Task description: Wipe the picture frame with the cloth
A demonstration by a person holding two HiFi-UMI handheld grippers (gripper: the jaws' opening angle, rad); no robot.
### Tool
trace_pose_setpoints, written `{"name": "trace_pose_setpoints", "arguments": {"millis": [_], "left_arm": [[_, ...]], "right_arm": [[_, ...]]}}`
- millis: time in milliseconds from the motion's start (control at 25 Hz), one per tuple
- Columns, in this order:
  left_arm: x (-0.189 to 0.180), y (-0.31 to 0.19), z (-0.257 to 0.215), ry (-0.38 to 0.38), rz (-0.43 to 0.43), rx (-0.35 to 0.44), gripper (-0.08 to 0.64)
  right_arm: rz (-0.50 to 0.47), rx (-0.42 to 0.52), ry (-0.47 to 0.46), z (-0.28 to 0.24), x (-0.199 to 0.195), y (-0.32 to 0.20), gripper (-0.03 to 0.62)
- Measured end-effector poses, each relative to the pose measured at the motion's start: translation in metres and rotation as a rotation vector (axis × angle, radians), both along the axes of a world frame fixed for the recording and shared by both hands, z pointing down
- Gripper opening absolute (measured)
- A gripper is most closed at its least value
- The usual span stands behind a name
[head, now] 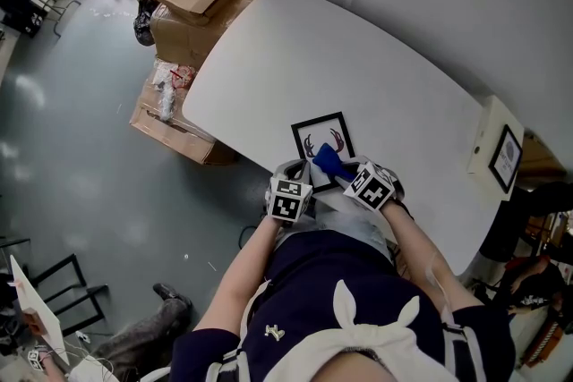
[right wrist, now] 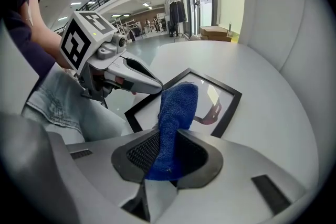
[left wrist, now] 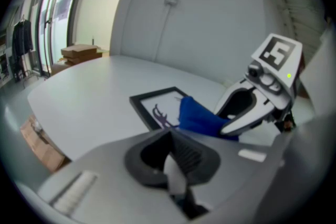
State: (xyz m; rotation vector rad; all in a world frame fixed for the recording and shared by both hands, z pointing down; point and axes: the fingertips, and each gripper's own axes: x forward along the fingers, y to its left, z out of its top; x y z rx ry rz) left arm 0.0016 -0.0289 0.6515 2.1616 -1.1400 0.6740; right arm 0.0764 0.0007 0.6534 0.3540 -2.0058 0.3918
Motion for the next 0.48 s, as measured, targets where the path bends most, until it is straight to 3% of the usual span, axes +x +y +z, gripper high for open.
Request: {"name": "trace_pose_setpoints", "arguments": {"millis": [480], "left_arm": [[-0.0006,0.0,0.0012,0.002,0.001,0.002,0.003]], "right_arm": [[0.109,0.0,-0.068,0.0009,0.0063,-0.0035,0.091]]}}
